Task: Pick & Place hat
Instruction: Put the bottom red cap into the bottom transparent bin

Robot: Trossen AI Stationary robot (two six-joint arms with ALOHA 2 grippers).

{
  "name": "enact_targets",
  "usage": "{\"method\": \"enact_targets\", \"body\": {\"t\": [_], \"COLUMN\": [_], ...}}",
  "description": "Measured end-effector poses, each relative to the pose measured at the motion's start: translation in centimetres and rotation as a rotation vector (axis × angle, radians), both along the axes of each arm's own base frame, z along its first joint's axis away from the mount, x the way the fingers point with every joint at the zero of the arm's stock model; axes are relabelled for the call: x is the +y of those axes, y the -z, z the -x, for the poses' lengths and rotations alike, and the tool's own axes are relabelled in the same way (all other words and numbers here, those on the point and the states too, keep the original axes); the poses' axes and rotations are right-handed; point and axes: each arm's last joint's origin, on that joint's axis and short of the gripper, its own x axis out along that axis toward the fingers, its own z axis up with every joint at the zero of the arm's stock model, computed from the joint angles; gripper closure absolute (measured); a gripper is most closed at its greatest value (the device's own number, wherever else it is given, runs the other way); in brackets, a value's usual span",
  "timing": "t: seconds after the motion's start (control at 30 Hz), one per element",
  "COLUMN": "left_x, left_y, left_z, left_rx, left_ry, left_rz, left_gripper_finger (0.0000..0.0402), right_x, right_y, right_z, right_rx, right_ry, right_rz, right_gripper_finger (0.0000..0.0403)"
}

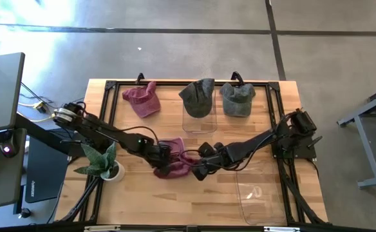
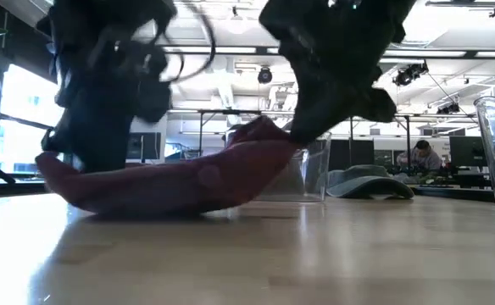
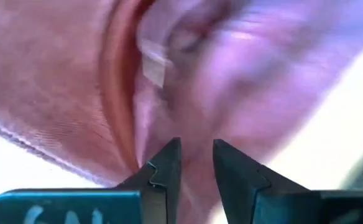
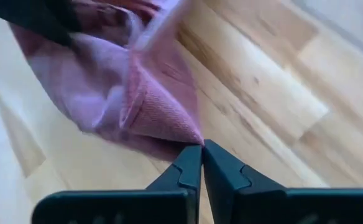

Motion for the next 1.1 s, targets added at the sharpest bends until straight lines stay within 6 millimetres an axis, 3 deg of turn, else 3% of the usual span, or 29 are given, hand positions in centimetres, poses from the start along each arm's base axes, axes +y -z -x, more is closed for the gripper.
{"method": "enact_targets", "body": {"t": [0.13,0.27,0.4,0.53,0.67,0.83,1.1], "left_x": [-0.3,-0.3,-0.4,-0.6,-0.9,-0.9,-0.8], "left_y": [-2.5,-3.7,-2.1,0.1,1.2,1.3,1.3], "left_z": [-1.2,-2.5,-3.5,-4.1,-4.4,-4.4,-4.4], "left_rx": [-0.111,-0.241,-0.248,-0.192,-0.163,-0.168,-0.170], "left_ry": [0.000,-0.026,-0.029,-0.001,0.028,0.059,0.079], "left_rz": [0.006,-0.077,-0.167,-0.180,-0.146,-0.161,-0.181], "left_gripper_finger": [0.0322,0.0326,0.0330,0.0331,0.0331,0.0331,0.0331], "right_x": [-0.4,-0.8,-0.9,-0.7,-0.8,-0.8,-1.9], "right_y": [-1.4,-1.7,-1.6,-1.3,-0.7,-0.6,-0.5], "right_z": [-0.2,-0.4,-0.5,-0.5,-0.5,-0.4,-1.2], "right_rx": [-0.065,-0.072,-0.064,-0.074,-0.026,0.015,0.024], "right_ry": [-0.038,-0.073,-0.073,-0.074,-0.162,-0.296,-0.544], "right_rz": [-0.006,-0.040,-0.046,0.053,0.122,0.223,0.316], "right_gripper_finger": [0.0389,0.0369,0.0307,0.0240,0.0201,0.0191,0.0218]}}
